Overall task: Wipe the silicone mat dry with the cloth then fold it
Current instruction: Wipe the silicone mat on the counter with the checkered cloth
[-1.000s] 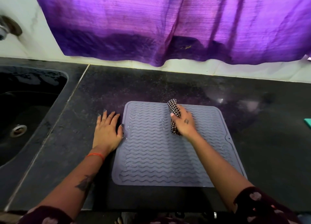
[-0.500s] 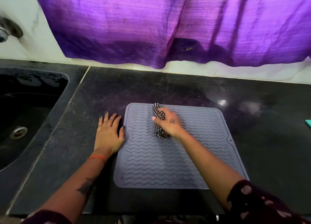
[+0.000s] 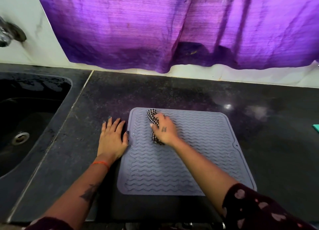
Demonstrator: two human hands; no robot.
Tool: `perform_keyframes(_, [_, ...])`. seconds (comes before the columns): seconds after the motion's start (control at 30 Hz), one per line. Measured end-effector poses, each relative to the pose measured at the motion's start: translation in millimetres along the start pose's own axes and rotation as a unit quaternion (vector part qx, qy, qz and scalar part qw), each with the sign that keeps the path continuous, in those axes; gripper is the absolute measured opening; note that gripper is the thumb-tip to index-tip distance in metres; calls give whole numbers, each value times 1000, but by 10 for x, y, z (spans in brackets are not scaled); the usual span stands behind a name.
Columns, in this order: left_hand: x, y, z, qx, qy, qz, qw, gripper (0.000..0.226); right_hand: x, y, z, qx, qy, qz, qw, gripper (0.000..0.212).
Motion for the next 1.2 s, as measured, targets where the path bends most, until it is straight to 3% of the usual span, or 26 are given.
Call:
perform_keyframes(0.07, [5, -7, 2, 0, 0, 4, 1000, 72, -47, -183, 112, -160, 44, 55, 985, 31])
perform_keyframes(0.1, [6, -10, 2, 1, -1, 6, 1000, 72, -76, -324, 202, -186, 80, 104, 974, 28])
perform_keyframes(0.17, [5, -9, 1, 2, -2, 7, 1000, 71, -101, -563, 428, -102, 141, 167, 970, 30])
perform_keyframes(0.27, [-5, 3, -2, 2, 0, 4, 1000, 70, -2, -585, 585, 114, 148, 124, 975, 36])
perform_keyframes(0.43, [-11, 18, -6, -1, -1, -3, 1000, 70, 36, -215, 302, 184, 66, 104, 975, 34])
perform_keyframes(0.53, [-9, 9, -3, 1, 0, -2, 1000, 71, -36, -142, 185, 151, 15, 58, 987, 36])
perform_keyframes(0.63, [-2, -2, -3, 0, -1, -1, 1000, 72, -119, -187, 239, -114, 62, -6, 992, 38])
perform_keyframes(0.7, [-2, -5, -3, -1, -1, 1, 1000, 72, -176, -386, 375, -200, 131, 88, 967, 34])
perform_keyframes(0.77, [-5, -7, 6, 0, -4, 1, 1000, 72, -133, -581, 543, -109, 161, 175, 965, 35])
perform_keyframes(0.8, [-6, -8, 10, 1, -4, 0, 1000, 73, -82, -617, 592, -32, 164, 180, 969, 37])
perform_keyframes(0.9, [-6, -6, 9, 2, -6, -2, 1000, 74, 78, -460, 553, 131, 115, 135, 975, 39])
perform_keyframes(1.0, [-7, -1, 9, -1, -6, -4, 1000, 74, 103, -194, 307, 202, 41, 120, 971, 37])
perform_keyframes(1.1, [-13, 9, -1, -2, -6, -3, 1000, 73, 48, -101, 127, 189, -16, 88, 978, 36])
perform_keyframes(1.2, [-8, 5, -4, 1, -3, 1, 1000, 71, -59, -162, 156, -24, 18, 25, 999, 39])
Point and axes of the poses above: each hand's wrist, its own x-axis away from the middle knuckle, its own y-axis out of the palm, z = x × y, the point moved 3 cm from there along -x, towards the middle knuckle, and after that the axes turned 5 degrees about z, right-handed, at the moved point
